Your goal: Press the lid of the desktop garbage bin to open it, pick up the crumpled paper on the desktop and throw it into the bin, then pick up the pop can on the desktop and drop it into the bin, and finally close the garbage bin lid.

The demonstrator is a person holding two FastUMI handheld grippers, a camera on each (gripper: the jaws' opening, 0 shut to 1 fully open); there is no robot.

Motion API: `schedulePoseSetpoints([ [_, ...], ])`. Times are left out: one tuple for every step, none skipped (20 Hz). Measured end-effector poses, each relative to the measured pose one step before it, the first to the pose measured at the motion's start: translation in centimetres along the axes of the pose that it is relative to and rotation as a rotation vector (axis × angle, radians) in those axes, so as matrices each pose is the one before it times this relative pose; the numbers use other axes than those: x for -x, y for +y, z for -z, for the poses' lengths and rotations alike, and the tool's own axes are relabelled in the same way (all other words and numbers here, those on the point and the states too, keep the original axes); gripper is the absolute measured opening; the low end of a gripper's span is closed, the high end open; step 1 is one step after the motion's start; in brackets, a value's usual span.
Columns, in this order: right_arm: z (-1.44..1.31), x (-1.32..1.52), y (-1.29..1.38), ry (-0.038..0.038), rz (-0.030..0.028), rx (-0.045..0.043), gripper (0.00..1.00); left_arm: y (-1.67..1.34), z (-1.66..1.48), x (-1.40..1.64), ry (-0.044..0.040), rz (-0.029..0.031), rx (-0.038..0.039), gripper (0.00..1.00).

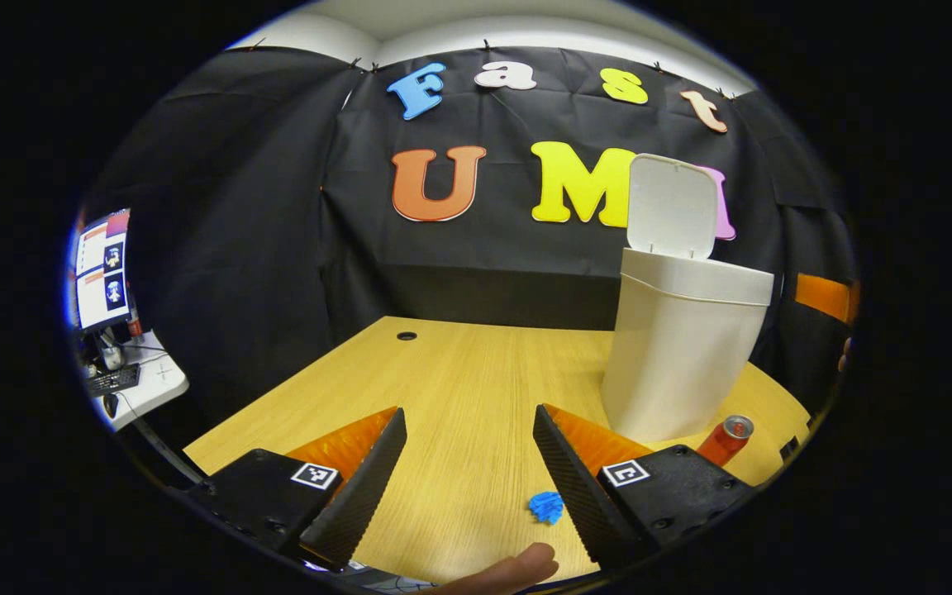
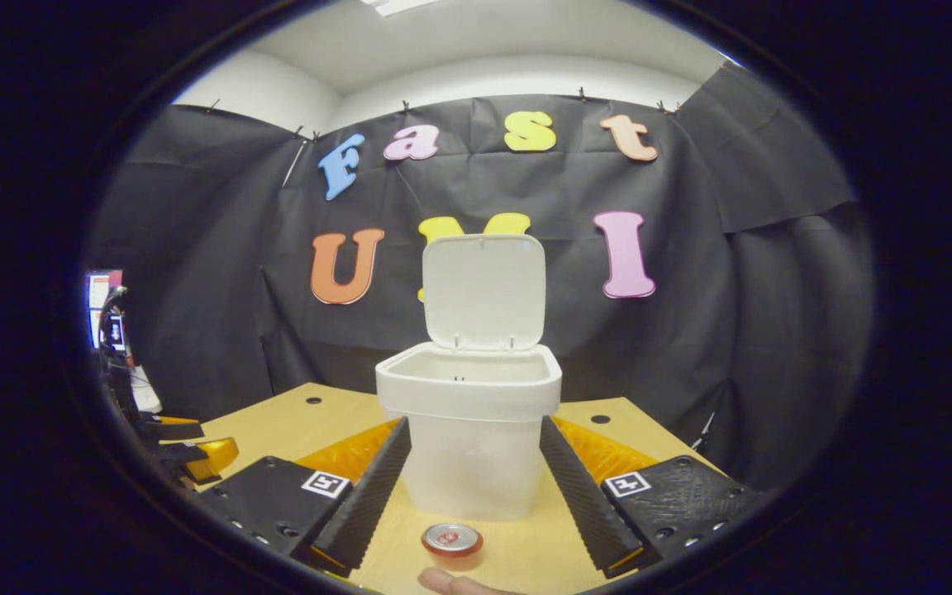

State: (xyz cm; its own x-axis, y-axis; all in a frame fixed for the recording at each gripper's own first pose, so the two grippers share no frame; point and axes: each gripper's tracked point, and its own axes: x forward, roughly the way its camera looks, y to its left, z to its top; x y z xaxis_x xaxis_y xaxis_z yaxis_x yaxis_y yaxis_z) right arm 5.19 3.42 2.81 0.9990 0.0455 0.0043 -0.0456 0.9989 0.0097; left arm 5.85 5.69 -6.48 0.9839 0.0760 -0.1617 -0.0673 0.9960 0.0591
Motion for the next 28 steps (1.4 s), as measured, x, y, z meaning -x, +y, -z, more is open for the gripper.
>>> schedulePoseSetpoints([
  [0.348,0.579,-0.002,-0.00326,-0.00032,0.01303,0.98,-0.109,-0.05,-0.113,-0.00523,-0.00162,-0.00534,1.0],
  [0.125,0.477,-0.042,-0.00549,0.00239,0.00706,0.97,-0.025,-0.018,-0.042,-0.00096,-0.00196,0.00596,1.0],
  [0.393,0.465,0.004,-0.0033,0.00006,0.00265,0.97,-0.093,0.095,-0.131,-0.00015,0.00004,0.00613,1.0],
  [0.331,0.501,0.207,0.00197,-0.00793,0.00144,0.97,0.019,0.136,-0.163,0.00449,-0.00055,0.00654,1.0],
  [0.542,0.352,0.159,0.00409,-0.00939,-0.00146,0.97,-0.124,0.224,-0.108,0.00714,0.00472,0.00562,1.0],
  [0.484,0.438,0.167,0.00571,-0.00848,-0.00047,0.97,-0.152,0.164,-0.157,0.00724,0.00808,0.00427,1.0],
  [0.55,0.266,-0.062,0.00764,-0.00204,0.00471,0.97,-0.247,0.256,-0.213,0.00882,0.0116,0.00235,1.0],
  [0.622,0.172,-0.087,0.00914,0.001,0.01155,0.97,-0.406,0.408,-0.306,0.01356,0.02206,-0.00504,1.0],
  [0.781,0.061,-0.166,0.0129,0.00288,0.01293,0.96,-0.476,0.51,-0.612,0.01706,0.02358,-0.01157,0.99],
  [0.759,0.003,-0.071,0.01239,0.00033,0.01004,0.98,-0.329,0.918,-0.594,0.02965,0.01937,-0.01055,1.0],
  [0.77,-0.091,-0.049,0.01201,-0.0008,0.00471,0.98,-0.124,1.104,-0.462,0.03731,0.01593,-0.00914,1.0],
  [0.632,-0.2,-0.082,0.01348,0.00046,-0.002,0.96,-0.301,0.877,-0.523,0.03248,0.01656,-0.00303,1.0],
  [0.796,-0.137,0.022,0.01513,-0.00227,-0.00235,0.96,-0.721,0.782,-0.403,0.03491,0.0284,-0.00591,0.99],
  [0.583,-0.222,0.129,0.01548,-0.00698,-0.00226,0.96,-0.943,0.953,-0.248,0.02874,0.03786,-0.01832,0.99],
  [0.575,-0.185,0.111,0.01386,-0.00425,-0.00391,0.96,-0.72,0.461,-0.392,0.006,0.03214,-0.03585,1.0],
  [0.472,-0.152,0.057,0.0085,-0.00368,-0.0047,0.98,-0.537,0.736,-0.44,0.01922,0.02394,-0.02968,1.0],
  [0.595,-0.139,0.279,0.00727,-0.00712,-0.00007,0.96,-0.82,0.968,-0.441,0.04131,0.02357,-0.01283,0.99],
  [0.534,-0.221,0.388,0.00858,-0.01031,0.00505,0.96,-0.777,0.579,-0.319,0.0269,0.0239,0.00041,0.99],
  [0.721,-0.3,0.253,0.01089,-0.00843,0.00606,0.96,-0.442,0.463,-0.476,0.02152,0.02498,-0.0039,0.99],
  [0.669,-0.284,0.274,0.01132,-0.00575,0.00309,0.96,-0.177,0.779,-0.6,0.02882,0.00635,-0.0058,0.99],
  [0.774,-0.171,0.284,0.01365,-0.00796,0.00204,0.96,0.08,1.112,-0.496,0.04035,-0.0125,-0.01928,0.97],
  [0.467,-0.204,0.211,0.00755,-0.00777,0.00262,0.96,-0.094,0.81,-0.452,0.02774,0.00673,-0.01394,0.95],
  [0.346,-0.051,-0.004,0.00282,0.00203,0.00113,0.98,-0.243,0.624,-0.279,0.02778,0.01766,-0.00775,0.94],
  [0.158,-0.156,-0.302,0.00094,0.01114,-0.00407,0.95,-0.082,0.408,-0.051,0.02276,0.00837,0.00101,0.93],
  [0.199,-0.112,-0.118,0.00077,0.00613,-0.00338,0.95,0.031,0.014,0.071,0.00682,0.00208,0.00338,0.91],
  [0.145,-0.087,0.147,0.0022,-0.00406,-0.00624,0.98,0.024,-0.071,0.137,0.00338,0.00358,0.0013,0.9],
  [0.377,0.001,0.207,0.00535,-0.00639,-0.00671,0.95,-0.023,0.323,-0.317,0.00424,-0.00305,-0.00455,0.89],
  [0.37,-0.009,0.173,0.0086,-0.0034,-0.00334,0.95,0.04,0.247,0.157,0.01176,-0.00019,-0.00772,0.88],
])
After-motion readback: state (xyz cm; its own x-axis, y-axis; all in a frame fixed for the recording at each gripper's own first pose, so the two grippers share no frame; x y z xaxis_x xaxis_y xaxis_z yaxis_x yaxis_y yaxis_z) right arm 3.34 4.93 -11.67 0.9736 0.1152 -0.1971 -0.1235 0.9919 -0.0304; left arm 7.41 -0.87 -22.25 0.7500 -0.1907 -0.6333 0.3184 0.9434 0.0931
